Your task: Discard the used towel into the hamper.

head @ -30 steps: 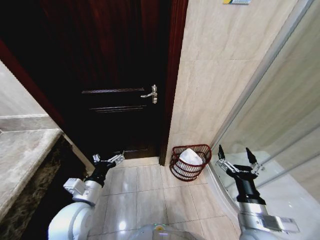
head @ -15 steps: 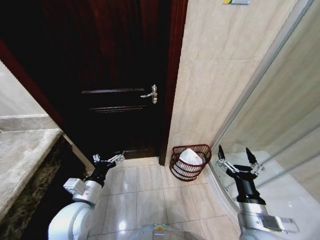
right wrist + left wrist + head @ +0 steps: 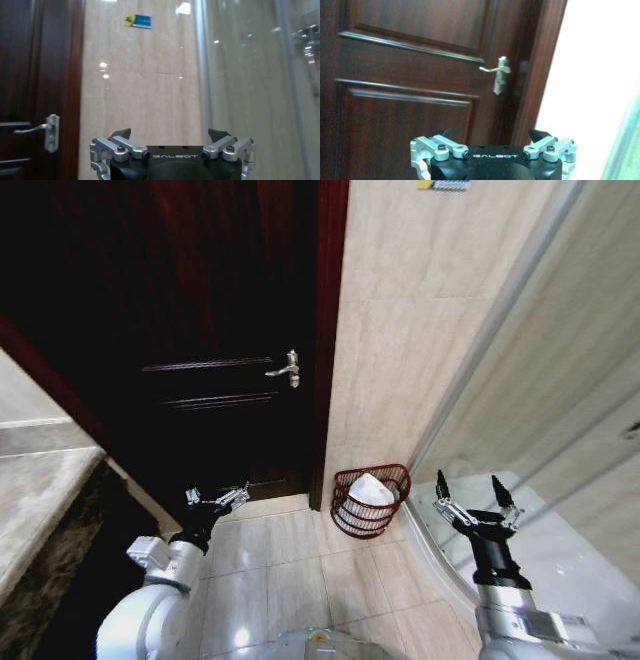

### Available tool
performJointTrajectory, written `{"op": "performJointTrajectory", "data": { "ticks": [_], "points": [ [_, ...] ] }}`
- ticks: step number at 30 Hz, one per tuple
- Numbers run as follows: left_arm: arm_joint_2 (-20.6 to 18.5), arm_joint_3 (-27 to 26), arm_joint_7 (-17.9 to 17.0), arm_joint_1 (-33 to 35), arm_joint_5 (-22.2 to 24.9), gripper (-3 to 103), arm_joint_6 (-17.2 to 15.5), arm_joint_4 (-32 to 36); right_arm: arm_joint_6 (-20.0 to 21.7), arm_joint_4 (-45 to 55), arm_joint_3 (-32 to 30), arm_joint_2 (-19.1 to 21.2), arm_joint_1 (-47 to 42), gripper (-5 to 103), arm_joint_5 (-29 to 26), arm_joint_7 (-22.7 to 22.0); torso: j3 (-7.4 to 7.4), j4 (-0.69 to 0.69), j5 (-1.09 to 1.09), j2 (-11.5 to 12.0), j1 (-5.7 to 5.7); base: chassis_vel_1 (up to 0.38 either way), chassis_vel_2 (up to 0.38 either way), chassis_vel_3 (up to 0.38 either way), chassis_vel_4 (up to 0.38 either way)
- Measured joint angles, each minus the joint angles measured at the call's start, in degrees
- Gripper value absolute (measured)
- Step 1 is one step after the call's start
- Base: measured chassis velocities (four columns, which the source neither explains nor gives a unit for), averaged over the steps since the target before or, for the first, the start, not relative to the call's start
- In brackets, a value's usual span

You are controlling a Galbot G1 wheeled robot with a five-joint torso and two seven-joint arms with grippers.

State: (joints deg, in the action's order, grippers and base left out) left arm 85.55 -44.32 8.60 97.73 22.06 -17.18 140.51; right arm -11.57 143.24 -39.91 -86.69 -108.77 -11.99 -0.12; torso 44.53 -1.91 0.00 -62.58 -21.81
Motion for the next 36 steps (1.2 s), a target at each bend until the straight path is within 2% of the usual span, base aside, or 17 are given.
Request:
{"op": "performJointTrajectory", "data": {
  "ticks": [36],
  "points": [
    [0.0,0.0,0.0,0.0,0.0,100,0.0,0.0,-0.03,-0.01,-0.01,0.0,0.0,100,0.0,0.0,0.0,-0.02,-0.01,0.0,0.0,-0.119,-0.118,-0.119,-0.115]
  ]
}}
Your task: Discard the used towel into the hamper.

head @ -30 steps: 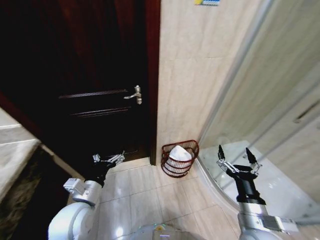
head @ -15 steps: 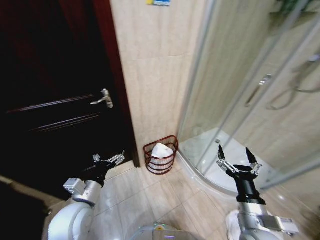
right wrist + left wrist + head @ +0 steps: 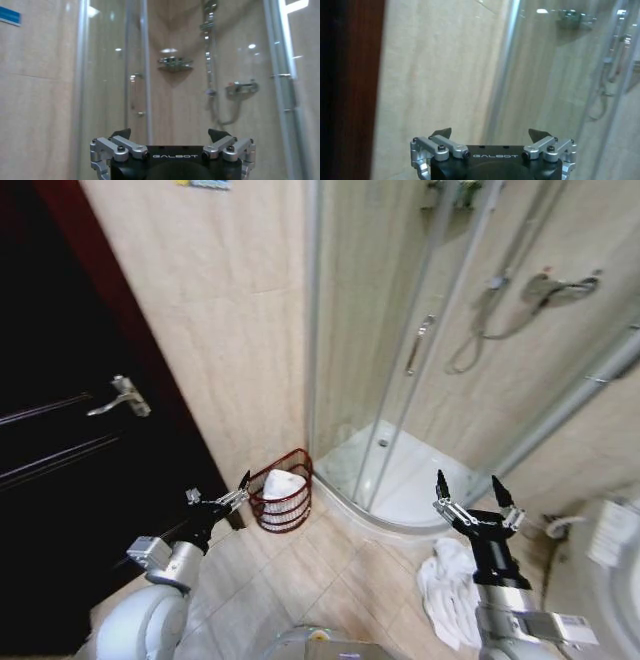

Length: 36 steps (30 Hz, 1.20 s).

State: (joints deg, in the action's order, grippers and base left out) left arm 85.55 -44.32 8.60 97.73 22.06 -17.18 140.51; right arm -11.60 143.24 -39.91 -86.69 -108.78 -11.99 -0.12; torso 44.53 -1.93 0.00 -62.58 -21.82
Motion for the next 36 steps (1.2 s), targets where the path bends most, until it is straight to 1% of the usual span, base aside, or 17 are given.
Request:
{"op": "performJointTrajectory", "data": {
  "ticks": [26,34,36],
  "points": [
    [0.0,0.0,0.0,-0.01,0.0,100,0.0,0.0,0.0,0.0,0.0,0.0,0.0,100,0.0,0.0,-0.8,0.03,0.0,1.47,0.66,-0.122,-0.122,-0.12,-0.129],
    [0.0,0.0,0.0,0.0,0.0,100,0.0,0.0,0.0,0.0,0.0,0.0,0.0,100,0.0,0.0,-0.82,-0.01,0.0,1.49,0.68,-0.023,-0.021,-0.022,-0.018],
    [0.0,0.0,0.0,0.0,0.0,100,0.0,0.0,0.0,0.0,0.0,0.0,0.0,100,0.0,0.0,-0.82,0.0,0.0,1.49,0.67,0.0,0.0,0.0,0.0]
  ]
}}
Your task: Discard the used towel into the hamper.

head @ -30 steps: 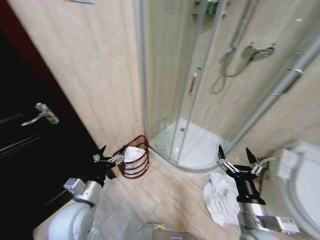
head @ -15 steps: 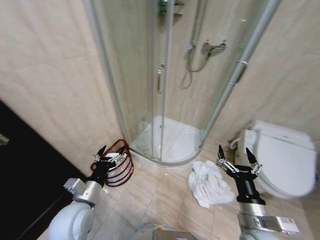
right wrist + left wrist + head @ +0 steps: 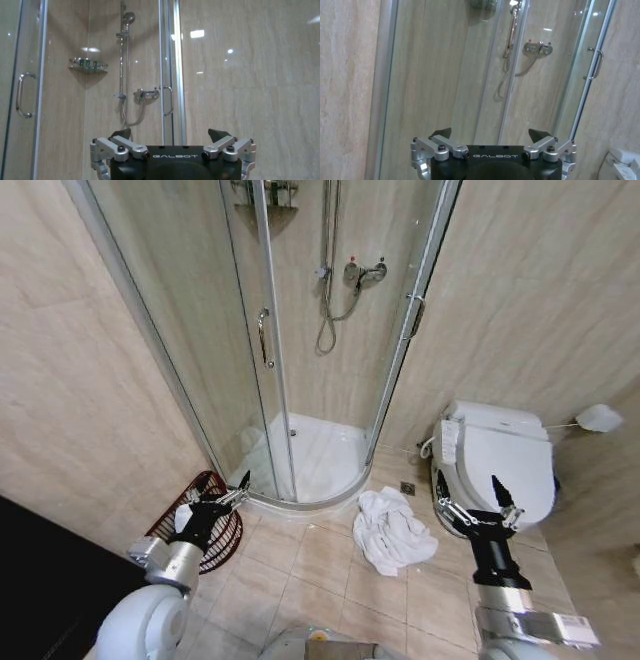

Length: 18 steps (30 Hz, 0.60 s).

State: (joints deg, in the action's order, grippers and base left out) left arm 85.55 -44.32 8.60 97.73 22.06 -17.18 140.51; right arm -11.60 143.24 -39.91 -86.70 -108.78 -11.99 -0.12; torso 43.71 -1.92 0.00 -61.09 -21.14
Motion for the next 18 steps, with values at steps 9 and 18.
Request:
{"op": "performJointTrajectory", "data": {
  "ticks": [9,18],
  "points": [
    [0.0,0.0,0.0,0.0,0.0,100,0.0,0.0,0.0,0.0,0.0,0.0,0.0,100,0.0,0.0,0.02,0.01,0.0,-0.04,-0.02,0.0,0.0,0.0,0.0],
    [0.0,0.0,0.0,0.0,0.0,100,0.0,0.0,0.0,0.0,0.01,0.0,0.0,100,0.0,0.0,0.04,0.01,0.0,-0.08,-0.04,0.0,0.0,0.0,0.0]
  ]
}}
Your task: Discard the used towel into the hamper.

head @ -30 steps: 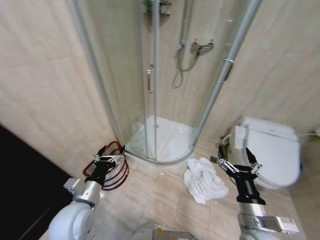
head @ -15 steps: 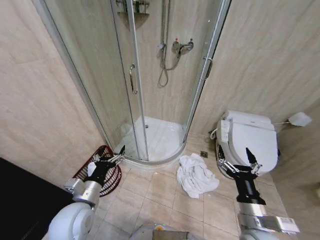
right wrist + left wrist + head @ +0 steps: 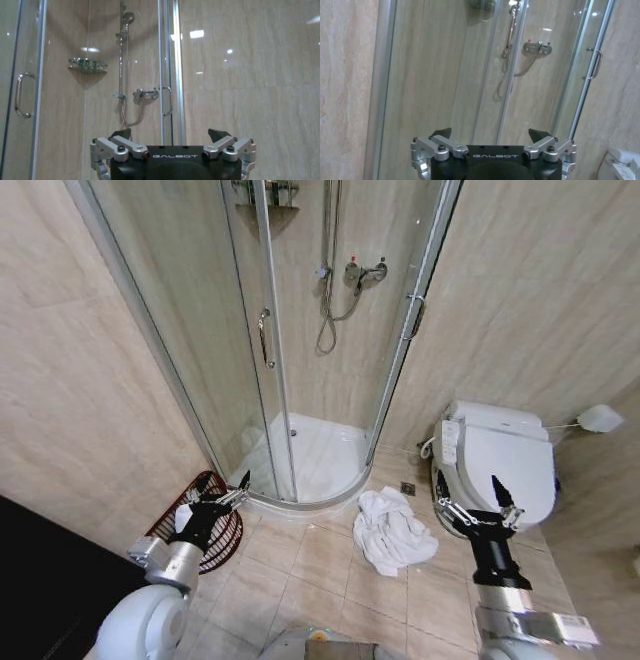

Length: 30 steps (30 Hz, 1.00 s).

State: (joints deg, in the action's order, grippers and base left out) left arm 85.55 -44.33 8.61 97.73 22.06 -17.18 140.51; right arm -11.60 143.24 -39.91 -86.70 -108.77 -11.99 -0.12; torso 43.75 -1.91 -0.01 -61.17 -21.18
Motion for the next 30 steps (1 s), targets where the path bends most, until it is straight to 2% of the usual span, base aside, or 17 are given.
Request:
{"op": "performJointTrajectory", "data": {
  "ticks": [7,24,30],
  "points": [
    [0.0,0.0,0.0,0.0,0.0,100,0.0,0.0,0.0,0.0,0.0,0.0,0.0,100,0.0,0.0,0.01,0.0,0.01,-0.01,-0.01,-0.067,-0.065,0.068,0.073],
    [0.01,0.01,0.0,0.0,0.0,100,0.0,0.0,0.0,0.0,-0.02,0.0,0.0,100,0.0,0.0,0.02,-0.01,0.01,-0.03,-0.01,-0.189,-0.196,0.193,0.194],
    [0.01,0.01,0.0,0.0,0.0,100,0.0,0.0,0.0,0.0,-0.01,0.0,0.0,100,0.0,-0.01,0.02,0.0,0.0,-0.04,-0.01,-0.073,-0.094,0.079,0.06]
  ]
}}
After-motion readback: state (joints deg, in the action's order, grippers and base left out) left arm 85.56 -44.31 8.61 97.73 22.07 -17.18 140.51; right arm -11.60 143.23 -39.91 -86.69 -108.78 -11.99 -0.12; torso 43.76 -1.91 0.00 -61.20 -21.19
